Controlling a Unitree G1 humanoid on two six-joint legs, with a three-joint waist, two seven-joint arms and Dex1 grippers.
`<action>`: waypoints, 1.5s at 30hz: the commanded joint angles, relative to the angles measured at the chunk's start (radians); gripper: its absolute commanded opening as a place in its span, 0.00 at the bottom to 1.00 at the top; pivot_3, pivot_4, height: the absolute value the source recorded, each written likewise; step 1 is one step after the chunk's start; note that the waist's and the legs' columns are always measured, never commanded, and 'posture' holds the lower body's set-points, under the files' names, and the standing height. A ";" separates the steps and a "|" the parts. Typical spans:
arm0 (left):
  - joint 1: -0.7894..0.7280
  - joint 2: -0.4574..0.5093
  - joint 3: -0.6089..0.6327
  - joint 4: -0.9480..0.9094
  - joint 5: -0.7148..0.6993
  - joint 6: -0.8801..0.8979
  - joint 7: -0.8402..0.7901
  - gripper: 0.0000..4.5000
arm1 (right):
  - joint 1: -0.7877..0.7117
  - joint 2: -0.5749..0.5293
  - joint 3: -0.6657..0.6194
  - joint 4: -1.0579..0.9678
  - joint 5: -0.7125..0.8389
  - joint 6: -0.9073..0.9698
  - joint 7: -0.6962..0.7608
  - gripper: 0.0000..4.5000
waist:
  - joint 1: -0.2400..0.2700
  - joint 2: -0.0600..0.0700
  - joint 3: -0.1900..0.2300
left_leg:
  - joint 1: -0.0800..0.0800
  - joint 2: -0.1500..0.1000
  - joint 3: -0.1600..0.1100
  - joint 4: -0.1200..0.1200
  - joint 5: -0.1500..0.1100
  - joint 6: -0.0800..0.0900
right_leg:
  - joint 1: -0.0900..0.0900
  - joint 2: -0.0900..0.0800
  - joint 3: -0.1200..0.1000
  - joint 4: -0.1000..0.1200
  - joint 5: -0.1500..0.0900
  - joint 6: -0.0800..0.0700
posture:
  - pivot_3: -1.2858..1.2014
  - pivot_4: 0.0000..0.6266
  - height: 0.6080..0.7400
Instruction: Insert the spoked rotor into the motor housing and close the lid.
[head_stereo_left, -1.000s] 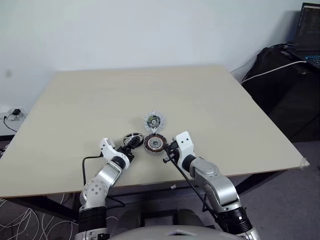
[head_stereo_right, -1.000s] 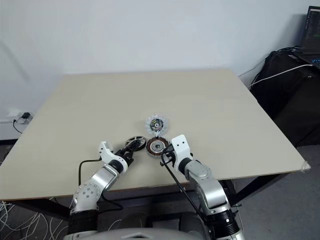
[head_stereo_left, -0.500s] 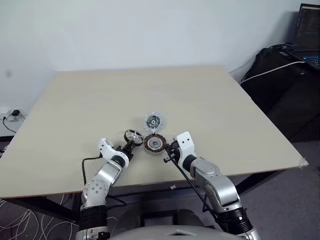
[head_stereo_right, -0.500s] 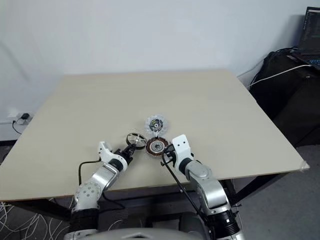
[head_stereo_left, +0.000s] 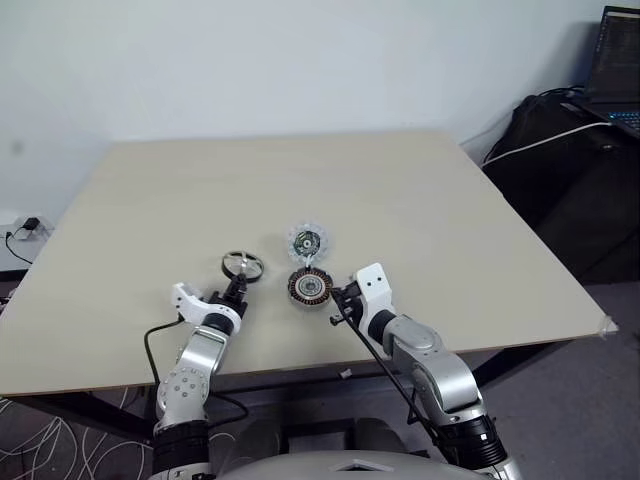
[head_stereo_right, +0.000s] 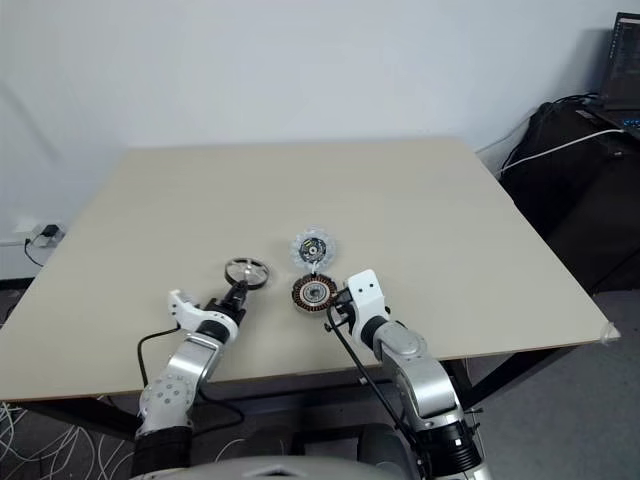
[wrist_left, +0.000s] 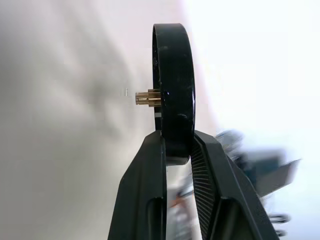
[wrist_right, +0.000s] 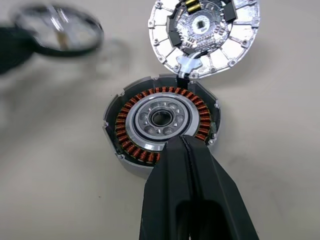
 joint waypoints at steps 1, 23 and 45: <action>0.047 -0.094 -0.063 -0.096 -0.086 0.043 -0.145 0.09 | -0.010 0.000 -0.009 -0.041 0.009 0.001 -0.004 0.00 | 0.000 0.000 0.000 | 0.000 0.000 0.000 0.000 0.000 0.000 | 0.000 0.000 0.000 0.000 0.000 0.001 | 0.52 0.00 1.00; -0.110 0.000 -0.144 0.171 -0.010 0.377 -0.129 0.09 | 0.015 -0.003 -0.005 -0.073 0.010 0.004 -0.008 0.00 | -0.001 -0.001 0.001 | 0.000 0.000 0.000 0.000 0.002 0.003 | 0.000 0.001 0.000 0.000 -0.001 0.003 | 0.52 0.00 1.00; -0.127 -0.042 -0.102 0.193 0.063 0.356 -0.171 0.09 | 0.015 -0.007 -0.005 -0.077 0.009 0.008 -0.007 0.00 | -0.001 -0.001 0.001 | 0.000 0.000 0.000 0.000 0.000 0.000 | 0.000 0.000 0.000 0.000 -0.001 0.003 | 0.52 0.00 1.00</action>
